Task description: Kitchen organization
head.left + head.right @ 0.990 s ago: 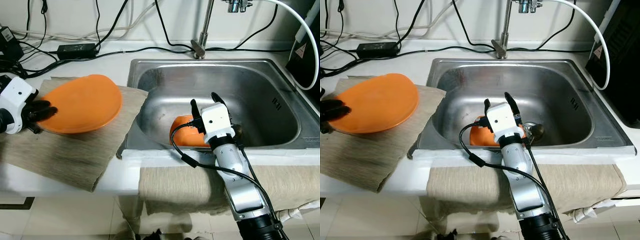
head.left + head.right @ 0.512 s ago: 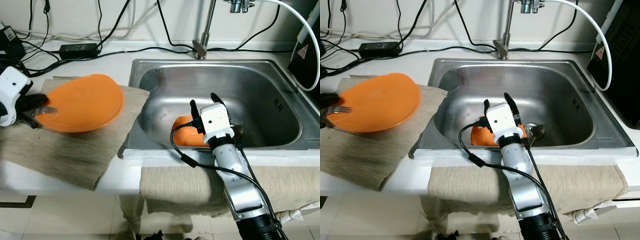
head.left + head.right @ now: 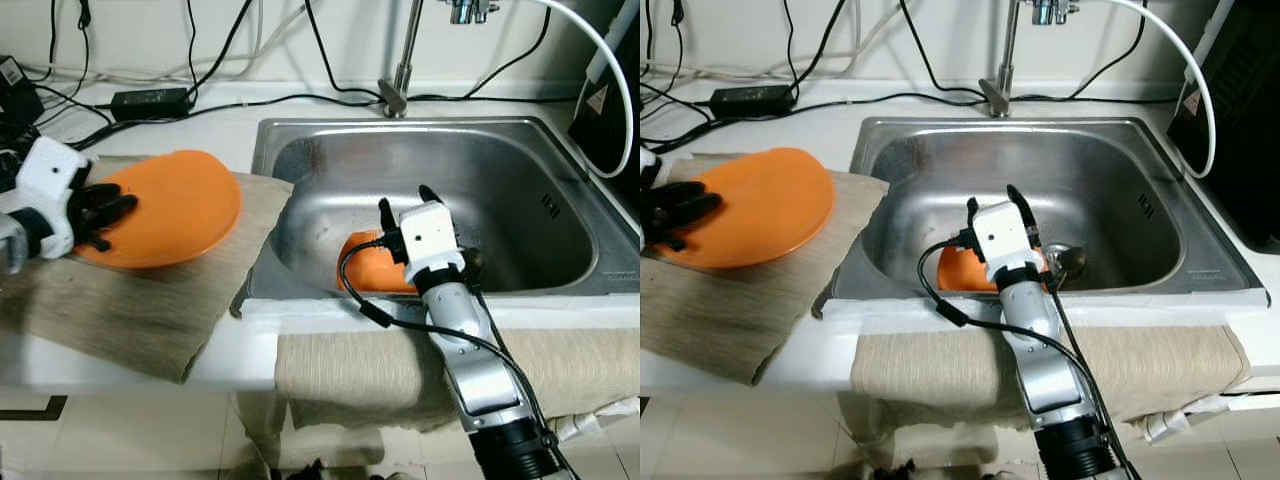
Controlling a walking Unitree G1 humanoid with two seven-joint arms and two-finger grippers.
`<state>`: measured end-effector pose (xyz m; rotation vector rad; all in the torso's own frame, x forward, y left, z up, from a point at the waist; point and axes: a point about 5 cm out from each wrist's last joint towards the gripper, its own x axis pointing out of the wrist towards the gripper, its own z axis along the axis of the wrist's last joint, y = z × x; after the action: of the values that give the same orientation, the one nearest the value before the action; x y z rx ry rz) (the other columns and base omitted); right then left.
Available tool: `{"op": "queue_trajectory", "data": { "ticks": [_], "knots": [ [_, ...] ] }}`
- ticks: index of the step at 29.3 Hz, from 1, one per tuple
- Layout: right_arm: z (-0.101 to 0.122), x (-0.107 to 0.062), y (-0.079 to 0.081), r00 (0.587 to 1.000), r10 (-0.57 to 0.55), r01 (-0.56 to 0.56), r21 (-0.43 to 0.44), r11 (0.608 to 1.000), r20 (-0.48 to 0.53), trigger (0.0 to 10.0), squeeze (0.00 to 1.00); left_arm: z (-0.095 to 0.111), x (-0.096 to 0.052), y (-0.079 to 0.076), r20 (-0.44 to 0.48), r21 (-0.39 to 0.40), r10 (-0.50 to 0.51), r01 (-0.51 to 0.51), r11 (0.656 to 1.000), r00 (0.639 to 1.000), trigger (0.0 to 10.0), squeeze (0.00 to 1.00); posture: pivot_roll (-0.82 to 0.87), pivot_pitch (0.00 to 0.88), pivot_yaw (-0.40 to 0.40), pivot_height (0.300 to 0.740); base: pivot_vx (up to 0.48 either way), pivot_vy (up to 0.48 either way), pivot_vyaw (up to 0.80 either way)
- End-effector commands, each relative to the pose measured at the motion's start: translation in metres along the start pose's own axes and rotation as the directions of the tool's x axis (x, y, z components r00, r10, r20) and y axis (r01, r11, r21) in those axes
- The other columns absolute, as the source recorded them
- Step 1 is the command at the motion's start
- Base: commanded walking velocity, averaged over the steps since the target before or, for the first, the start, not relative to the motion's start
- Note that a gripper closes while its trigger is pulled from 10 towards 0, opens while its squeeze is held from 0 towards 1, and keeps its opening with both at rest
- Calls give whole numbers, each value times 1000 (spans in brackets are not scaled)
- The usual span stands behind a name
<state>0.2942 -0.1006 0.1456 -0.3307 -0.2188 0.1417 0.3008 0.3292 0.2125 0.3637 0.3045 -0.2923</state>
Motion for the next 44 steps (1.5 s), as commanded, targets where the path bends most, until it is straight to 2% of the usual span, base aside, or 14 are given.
{"op": "queue_trajectory", "data": {
  "ticks": [1,4,6,10,15,16,17,28,37,41,44],
  "knots": [
    [4,3,1,1000,11,-11,7,1000,23,10000,0,-6,-10,13,-31,13,69,-68,998,997,10000,1000,179,30,22,740,0,0,0],
    [4,4,1,1000,15,-15,7,1000,23,10000,0,-15,-17,28,-86,43,141,-137,990,986,10000,1000,182,31,20,740,0,0,0],
    [4,4,1,1000,16,-16,7,1000,23,10000,0,-17,-19,30,-103,54,153,-148,987,983,10000,1000,182,31,20,740,0,0,0],
    [2,3,2,1000,20,-20,7,1000,19,10000,0,-36,-29,45,-209,100,208,-191,976,955,10000,1000,183,34,20,740,0,0,0],
    [1,2,3,1000,21,-21,8,1000,15,10000,0,-45,-30,49,-280,148,207,-171,974,937,10000,1000,184,38,27,740,0,0,0],
    [2,2,3,1000,20,-21,8,1000,15,10000,0,-45,-30,49,-286,158,204,-164,974,936,10000,855,179,38,33,740,0,0,0],
    [1,2,3,1000,19,-19,9,1000,14,10000,0,-45,-29,49,-288,162,204,-162,973,936,10000,0,179,38,33,740,0,0,0],
    [1,1,1,1000,5,-5,5,1000,17,10000,0,-44,-13,45,-273,178,183,-138,974,944,10000,0,159,31,43,740,0,0,0],
    [0,-1,0,1000,4,-4,-3,1000,13,10000,0,-33,-17,53,-243,182,189,-147,972,952,10000,0,159,24,40,740,0,0,0],
    [0,-1,1,1000,10,-10,-4,1000,13,10000,0,-32,-17,49,-235,182,150,-108,977,960,10000,0,159,24,40,740,0,0,0],
    [0,-1,1,1000,14,-14,-4,1000,14,10000,0,-33,-20,41,-248,186,76,-29,982,966,10000,0,166,19,34,740,0,0,0]
  ]
}}
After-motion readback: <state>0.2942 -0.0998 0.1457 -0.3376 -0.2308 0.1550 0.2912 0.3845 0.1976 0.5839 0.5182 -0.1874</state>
